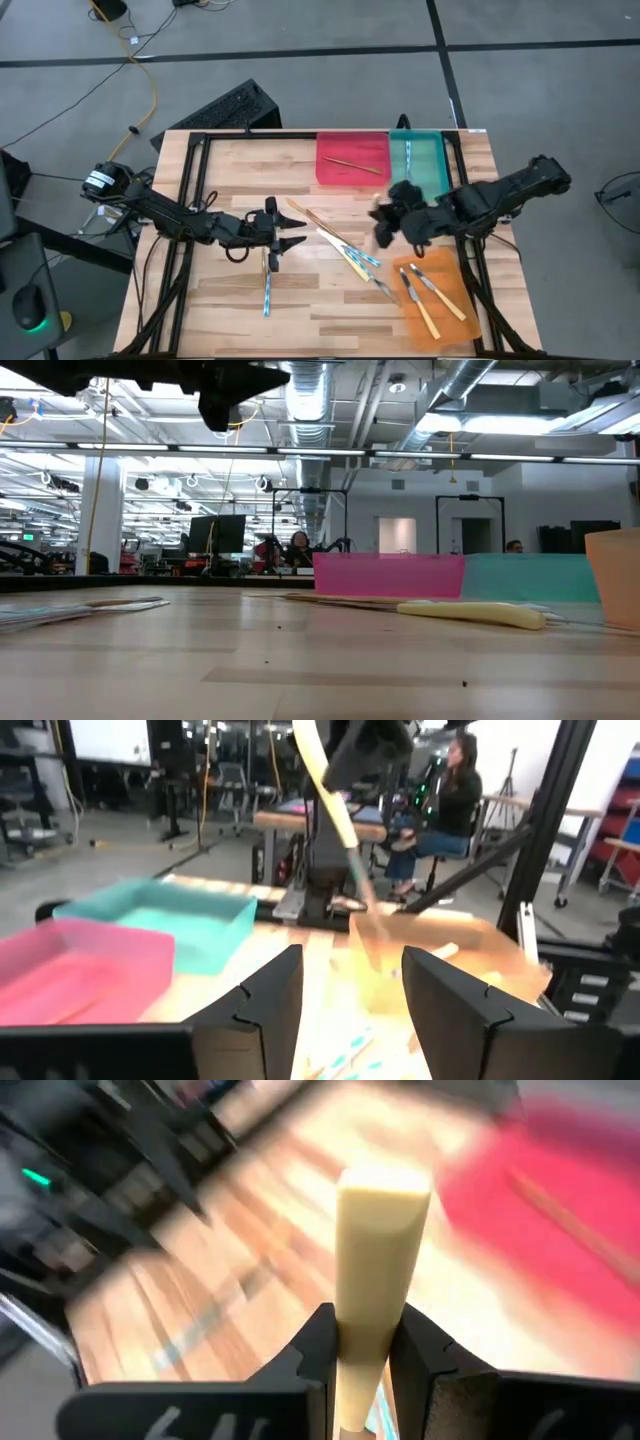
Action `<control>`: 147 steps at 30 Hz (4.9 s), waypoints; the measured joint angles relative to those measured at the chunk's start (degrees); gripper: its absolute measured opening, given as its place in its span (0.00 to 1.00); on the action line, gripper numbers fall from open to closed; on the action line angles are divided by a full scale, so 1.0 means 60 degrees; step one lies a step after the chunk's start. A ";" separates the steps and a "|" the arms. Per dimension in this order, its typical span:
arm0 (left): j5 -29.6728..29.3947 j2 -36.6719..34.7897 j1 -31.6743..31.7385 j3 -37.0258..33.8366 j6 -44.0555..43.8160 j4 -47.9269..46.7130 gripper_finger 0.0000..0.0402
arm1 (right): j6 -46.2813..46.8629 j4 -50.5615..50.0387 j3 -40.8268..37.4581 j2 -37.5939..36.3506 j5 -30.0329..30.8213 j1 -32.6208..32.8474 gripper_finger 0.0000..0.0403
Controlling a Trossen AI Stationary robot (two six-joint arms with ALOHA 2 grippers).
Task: Sort silverware by color (type)
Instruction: Put the yellow knife into the orange bin, then put the blue knife into the blue bin
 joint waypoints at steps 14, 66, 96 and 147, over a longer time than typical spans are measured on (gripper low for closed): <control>-0.0006 0.0000 0.0000 0.0000 -0.0474 -0.0897 0.38 | 0.4870 -0.3929 -0.0007 0.1187 -0.3660 0.2170 0.17; -0.0018 0.0000 0.0004 0.0000 -0.0508 -0.1433 0.38 | 0.5916 0.0627 -0.4925 0.0714 -0.5628 0.2694 0.51; 0.4102 0.0004 -0.1760 0.0000 0.2616 -0.6380 0.38 | 0.5920 0.0970 -0.4916 0.0717 -0.5583 0.2694 0.44; 0.4085 0.2122 -0.2058 0.0026 0.6663 -0.6780 0.38 | 0.5858 0.1175 -0.4914 0.0721 -0.5247 0.2691 0.44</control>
